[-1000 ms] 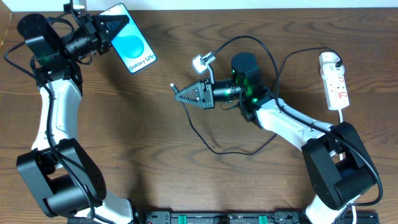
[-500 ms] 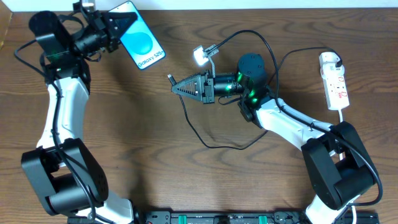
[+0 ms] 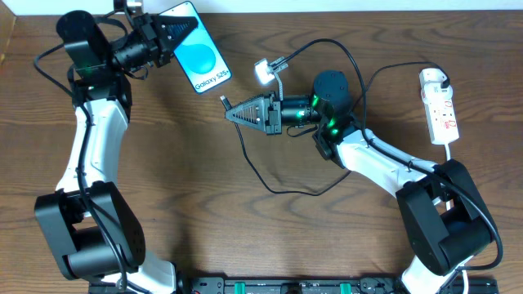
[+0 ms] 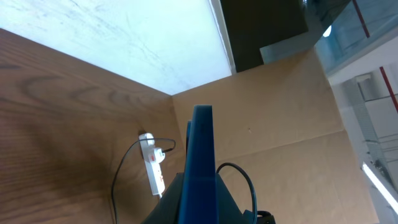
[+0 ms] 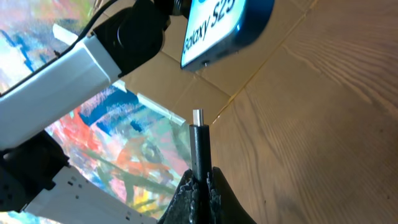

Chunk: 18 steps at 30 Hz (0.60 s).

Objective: Plug charger to phone and switch on socket
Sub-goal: 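Align the plug under the phone's charging port, raising the phone with left gripper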

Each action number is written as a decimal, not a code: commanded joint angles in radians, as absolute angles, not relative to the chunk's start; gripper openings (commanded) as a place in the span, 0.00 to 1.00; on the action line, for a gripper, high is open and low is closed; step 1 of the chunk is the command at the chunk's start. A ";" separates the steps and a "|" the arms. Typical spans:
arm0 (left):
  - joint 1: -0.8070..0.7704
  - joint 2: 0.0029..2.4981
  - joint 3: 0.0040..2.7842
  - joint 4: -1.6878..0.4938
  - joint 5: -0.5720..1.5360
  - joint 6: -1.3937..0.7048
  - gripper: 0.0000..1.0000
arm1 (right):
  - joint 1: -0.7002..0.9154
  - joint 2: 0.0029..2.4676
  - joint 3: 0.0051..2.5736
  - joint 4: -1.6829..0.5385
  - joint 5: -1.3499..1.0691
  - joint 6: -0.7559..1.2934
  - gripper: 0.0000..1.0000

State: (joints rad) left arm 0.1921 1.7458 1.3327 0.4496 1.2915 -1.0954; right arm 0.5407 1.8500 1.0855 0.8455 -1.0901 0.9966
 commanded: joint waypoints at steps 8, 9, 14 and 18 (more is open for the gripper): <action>0.188 1.745 1.343 0.459 1.278 -1.074 0.07 | 0.539 1.856 1.098 0.854 -1.026 1.071 0.01; 0.188 1.745 1.343 0.459 1.278 -1.074 0.07 | 0.539 1.856 1.098 0.854 -1.022 1.080 0.01; 0.188 1.745 1.343 0.459 1.278 -1.074 0.07 | 0.540 1.856 1.098 0.861 -1.020 1.084 0.01; 0.188 1.745 1.343 0.458 1.279 -1.074 0.07 | 0.540 1.856 1.098 0.862 -1.020 1.083 0.01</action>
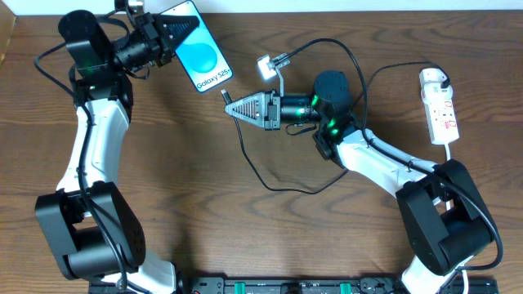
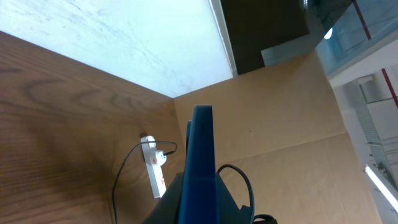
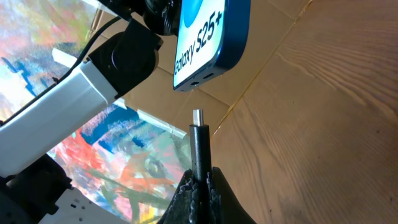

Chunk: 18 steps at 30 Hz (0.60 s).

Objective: Plug charger to phone and switch on socket
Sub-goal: 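Align the plug under the phone's charging port, raising the phone with left gripper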

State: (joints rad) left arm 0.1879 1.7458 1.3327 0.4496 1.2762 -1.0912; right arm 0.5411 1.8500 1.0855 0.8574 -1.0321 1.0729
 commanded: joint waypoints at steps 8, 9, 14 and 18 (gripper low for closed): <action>0.168 1.745 1.343 0.458 1.279 -1.066 0.07 | 0.546 1.856 1.098 0.862 -1.023 1.068 0.01; 0.166 1.745 1.343 0.458 1.279 -1.066 0.08 | 0.546 1.856 1.098 0.862 -1.024 1.066 0.01; 0.166 1.745 1.343 0.458 1.295 -1.032 0.07 | 0.546 1.856 1.098 0.863 -1.026 1.057 0.01; 0.166 1.745 1.343 0.451 1.298 -1.032 0.07 | 0.548 1.856 1.098 0.864 -1.023 1.057 0.01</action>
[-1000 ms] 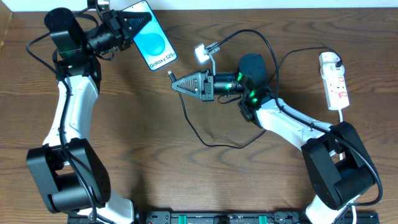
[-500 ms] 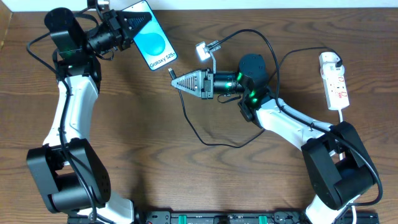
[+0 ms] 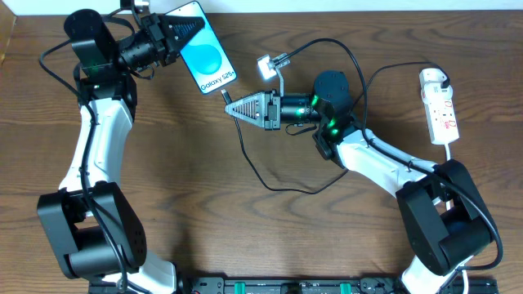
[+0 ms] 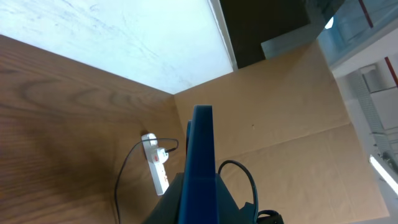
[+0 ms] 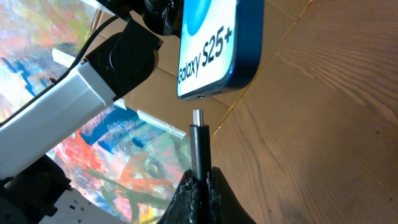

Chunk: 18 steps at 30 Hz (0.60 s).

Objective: Plug charger to phone and switch on socket
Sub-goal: 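Align the plug under the phone's charging port, raising the phone with left gripper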

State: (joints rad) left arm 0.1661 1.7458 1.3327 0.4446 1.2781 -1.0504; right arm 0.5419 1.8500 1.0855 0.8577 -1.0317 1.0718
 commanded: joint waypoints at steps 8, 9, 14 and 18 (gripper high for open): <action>0.165 1.745 1.343 0.451 1.297 -1.032 0.07 | 0.548 1.856 1.098 0.864 -1.023 1.057 0.01; 0.163 1.745 1.343 0.451 1.297 -1.032 0.08 | 0.548 1.856 1.098 0.864 -1.023 1.057 0.01; 0.148 1.745 1.343 0.451 1.298 -1.032 0.07 | 0.548 1.856 1.098 0.864 -1.023 1.057 0.01; 0.138 1.745 1.343 0.451 1.297 -1.032 0.07 | 0.548 1.856 1.098 0.864 -1.023 1.057 0.01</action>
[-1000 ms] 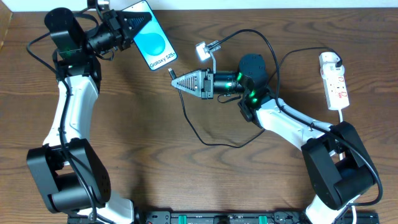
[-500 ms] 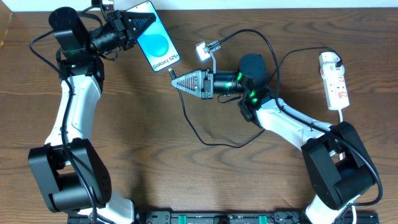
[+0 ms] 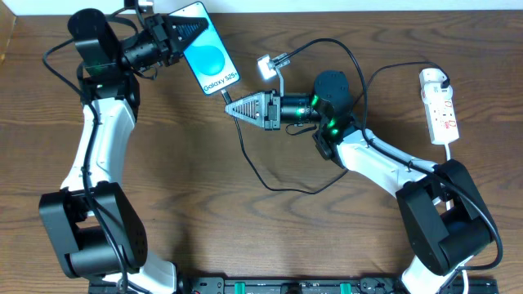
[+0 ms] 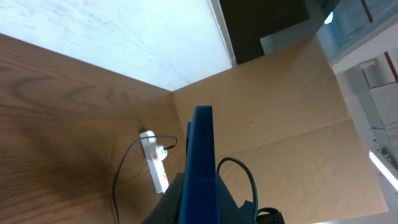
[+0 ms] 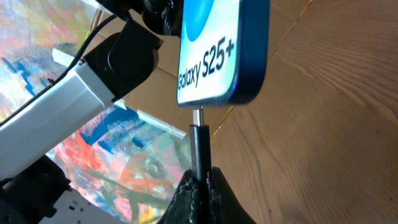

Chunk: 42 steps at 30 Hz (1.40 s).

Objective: Plug charger to phone and switch on socket
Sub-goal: 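Align the plug under the phone's charging port, raising the phone with left gripper, then push the USB-C plug up into the phone's port with the right gripper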

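My left gripper [image 3: 176,34] is shut on a blue Galaxy S25+ phone [image 3: 210,57], held above the table's far left; the left wrist view shows the phone [image 4: 200,155] edge-on. My right gripper [image 3: 231,109] is shut on the black charger plug [image 5: 199,146]. The plug's metal tip [image 5: 197,116] touches the phone's bottom edge [image 5: 249,93] at the port; how deep it sits is hidden. The black cable [image 3: 261,171] loops across the table. The white socket strip [image 3: 439,104] lies at the far right.
A small white LED lamp [image 3: 265,69] on a stalk stands behind the right gripper. The wooden table [image 3: 204,212] runs to a cardboard wall [image 4: 280,106] at the far side. The socket strip [image 4: 155,168] with its cord also shows in the left wrist view.
The phone has come a little right and down toward the plug. Its bottom edge, a small gap from the plug tip before, now meets the tip. My right gripper stayed put.
At first the phone was held up and left of the plug, well apart. Then my right gripper had edged closer and the phone tilted toward the plug. Then the phone's bottom edge hung just above the tip; now they touch.
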Each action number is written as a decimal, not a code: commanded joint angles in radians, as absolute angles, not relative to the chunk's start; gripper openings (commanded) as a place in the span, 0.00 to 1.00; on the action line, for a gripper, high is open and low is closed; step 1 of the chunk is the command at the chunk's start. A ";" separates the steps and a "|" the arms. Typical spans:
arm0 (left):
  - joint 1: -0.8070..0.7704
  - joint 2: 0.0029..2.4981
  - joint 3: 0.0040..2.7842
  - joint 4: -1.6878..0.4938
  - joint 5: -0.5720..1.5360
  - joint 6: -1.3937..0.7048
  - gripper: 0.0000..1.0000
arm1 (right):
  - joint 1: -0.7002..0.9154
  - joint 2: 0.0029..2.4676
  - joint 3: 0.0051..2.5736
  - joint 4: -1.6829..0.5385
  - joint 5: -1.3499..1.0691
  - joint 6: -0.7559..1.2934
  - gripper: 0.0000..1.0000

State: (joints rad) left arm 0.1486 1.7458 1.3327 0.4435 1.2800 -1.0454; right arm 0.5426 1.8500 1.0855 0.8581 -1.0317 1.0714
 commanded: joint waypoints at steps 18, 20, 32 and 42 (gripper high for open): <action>0.146 1.745 1.343 0.451 1.263 -1.029 0.08 | 0.544 1.856 1.098 0.863 -1.031 1.058 0.01; 0.154 1.745 1.343 0.452 1.263 -1.029 0.07 | 0.544 1.856 1.098 0.863 -1.032 1.058 0.01; 0.172 1.745 1.343 0.451 1.279 -1.029 0.07 | 0.544 1.856 1.098 0.864 -1.031 1.057 0.01; 0.162 1.745 1.343 0.451 1.305 -1.029 0.07 | 0.544 1.856 1.098 0.864 -1.024 1.057 0.01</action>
State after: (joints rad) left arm 0.1719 1.7458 1.3327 0.4435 1.2804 -1.0420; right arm 0.5426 1.8500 1.0855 0.8581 -1.0348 1.0714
